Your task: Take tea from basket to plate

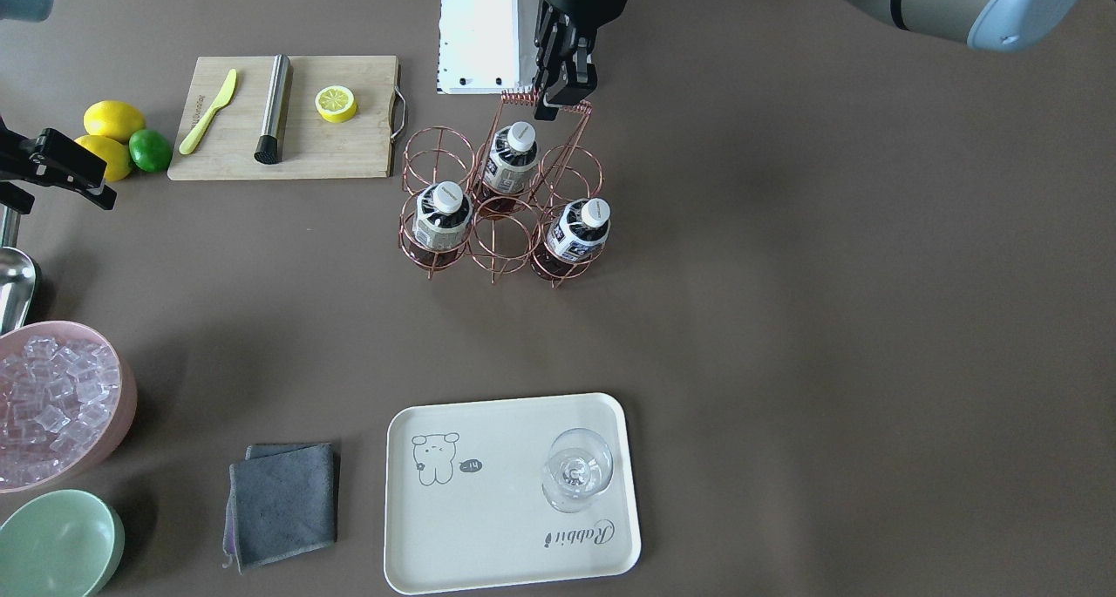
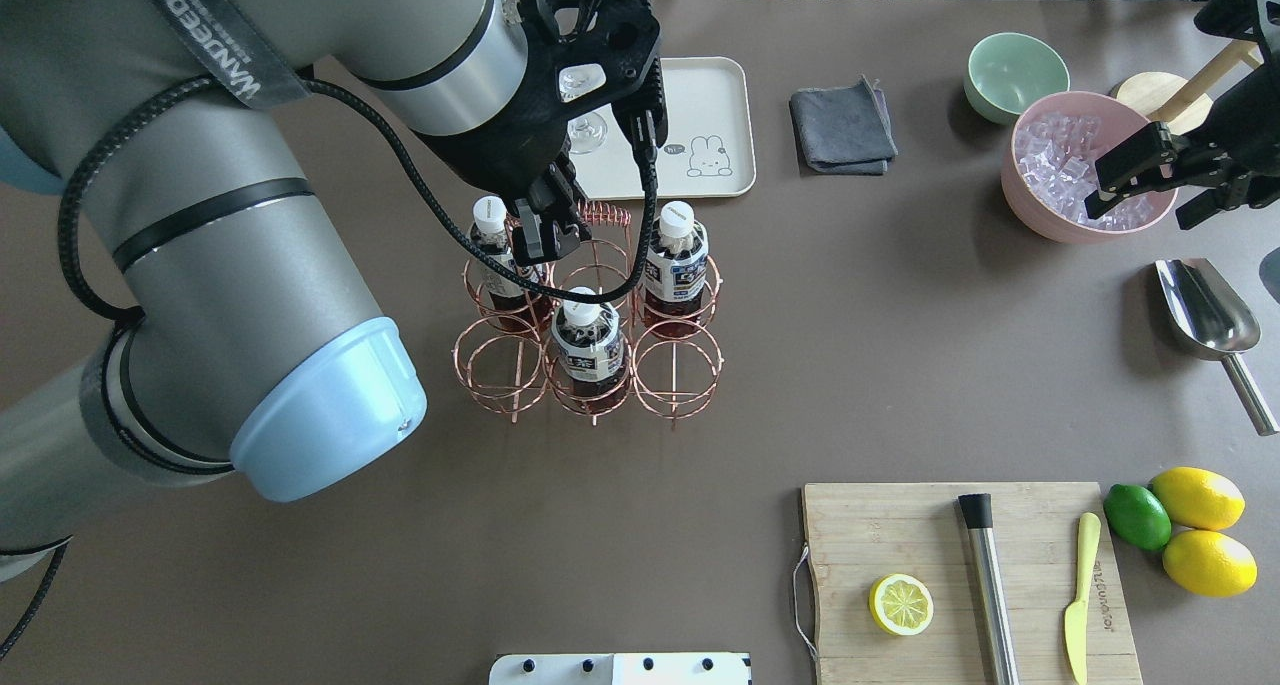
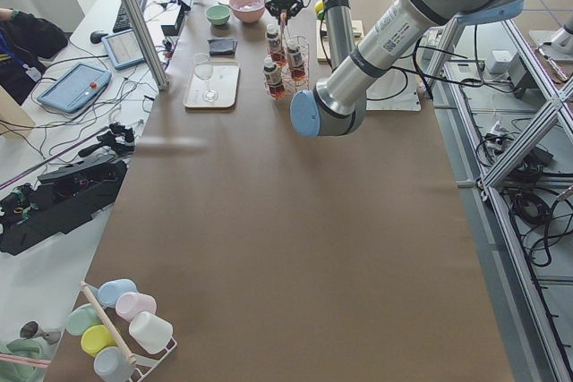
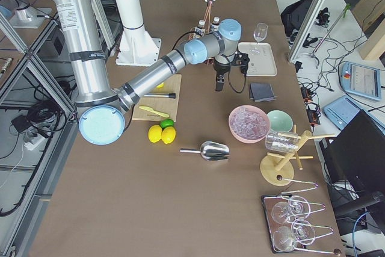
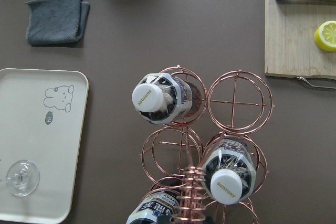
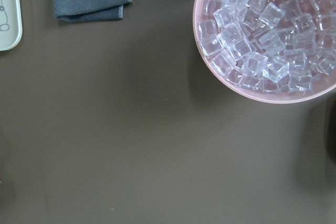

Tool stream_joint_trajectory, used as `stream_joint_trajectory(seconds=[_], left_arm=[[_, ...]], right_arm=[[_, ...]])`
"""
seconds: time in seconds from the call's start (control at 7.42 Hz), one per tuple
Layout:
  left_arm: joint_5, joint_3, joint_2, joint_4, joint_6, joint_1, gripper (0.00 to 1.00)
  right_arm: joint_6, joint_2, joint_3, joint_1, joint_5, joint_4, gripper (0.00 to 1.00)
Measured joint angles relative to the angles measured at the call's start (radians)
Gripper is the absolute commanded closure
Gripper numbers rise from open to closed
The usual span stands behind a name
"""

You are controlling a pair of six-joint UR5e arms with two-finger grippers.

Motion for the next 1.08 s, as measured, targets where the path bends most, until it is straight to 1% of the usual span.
stream_joint_trajectory(seconds=[0.27, 0.54, 0.81, 1.08], left_arm=[[0.000, 0.009, 0.001, -0.007, 0.000, 0.000, 1.00], [0.000, 0.020, 0.010, -0.027, 0.000, -0.001, 1.00], [0.000, 0.037, 0.014, -0.045, 0.000, -0.001, 1.00], [0.000, 0.042, 0.014, -0.048, 0.000, -0.001, 1.00]], right_arm=[[0.043, 0.027, 0.003, -0.017, 0.000, -0.001, 0.01], [0.181, 0.108, -0.002, -0.057, -0.001, -0.003, 0.01], [0.404, 0.241, -0.041, -0.126, 0.020, -0.004, 0.01], [0.600, 0.400, -0.121, -0.204, 0.086, -0.003, 0.01]])
